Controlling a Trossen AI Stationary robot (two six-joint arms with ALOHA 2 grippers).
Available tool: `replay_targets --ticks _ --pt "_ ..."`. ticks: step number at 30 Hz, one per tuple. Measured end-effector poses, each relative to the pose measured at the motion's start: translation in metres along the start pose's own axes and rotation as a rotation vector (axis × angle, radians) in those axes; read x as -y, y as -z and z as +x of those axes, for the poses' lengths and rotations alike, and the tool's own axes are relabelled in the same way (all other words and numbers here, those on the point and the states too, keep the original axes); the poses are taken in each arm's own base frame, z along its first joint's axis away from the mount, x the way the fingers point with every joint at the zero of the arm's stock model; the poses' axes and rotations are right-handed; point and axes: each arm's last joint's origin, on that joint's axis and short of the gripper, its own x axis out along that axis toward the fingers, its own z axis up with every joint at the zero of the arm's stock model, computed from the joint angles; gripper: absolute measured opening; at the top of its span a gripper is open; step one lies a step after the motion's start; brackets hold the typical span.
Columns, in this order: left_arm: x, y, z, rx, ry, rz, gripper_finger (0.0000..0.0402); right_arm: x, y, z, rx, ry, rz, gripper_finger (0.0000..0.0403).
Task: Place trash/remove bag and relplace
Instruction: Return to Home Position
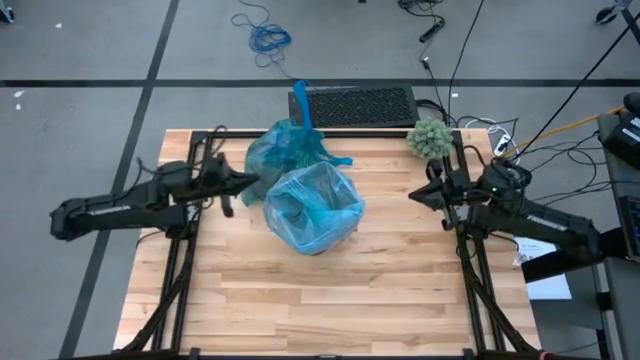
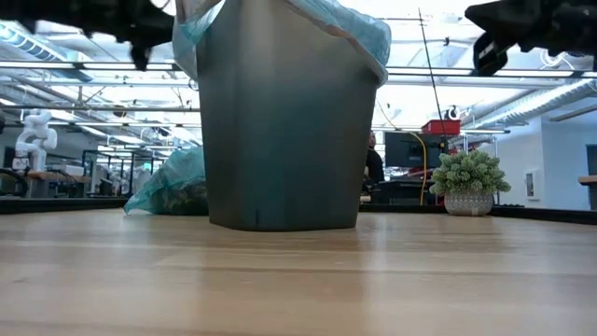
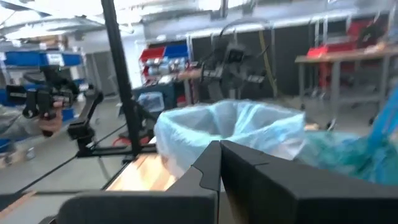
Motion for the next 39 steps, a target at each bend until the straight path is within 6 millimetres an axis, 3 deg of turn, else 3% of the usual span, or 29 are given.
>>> replay_targets --ticks 5,13,19,27,33,39 --pt "-0.006 0.021 -0.028 0.048 -0.047 -0.046 0.0000 0.001 0.004 -0.013 0.076 0.039 -0.055 0.0000" --pt "-0.017 0.054 -0.048 0.068 -0.143 -0.118 0.0000 0.013 0.039 -0.020 0.123 0.105 0.008 0.0000" --pt "-0.022 0.068 -0.044 0.050 -0.206 -0.102 0.0000 0.024 0.067 -0.019 0.024 0.241 0.130 0.0000" --pt "-0.026 0.082 -0.042 -0.020 -0.268 -0.093 0.0000 0.033 0.075 -0.022 -0.032 0.529 0.043 0.0000" --pt "-0.029 0.096 -0.044 -0.152 -0.319 -0.177 0.0000 0.034 0.080 -0.023 -0.089 0.542 0.043 0.0000" --pt "-0.031 0.105 -0.046 -0.247 -0.344 -0.141 0.0000 0.034 0.081 -0.023 -0.089 0.541 0.048 0.0000"
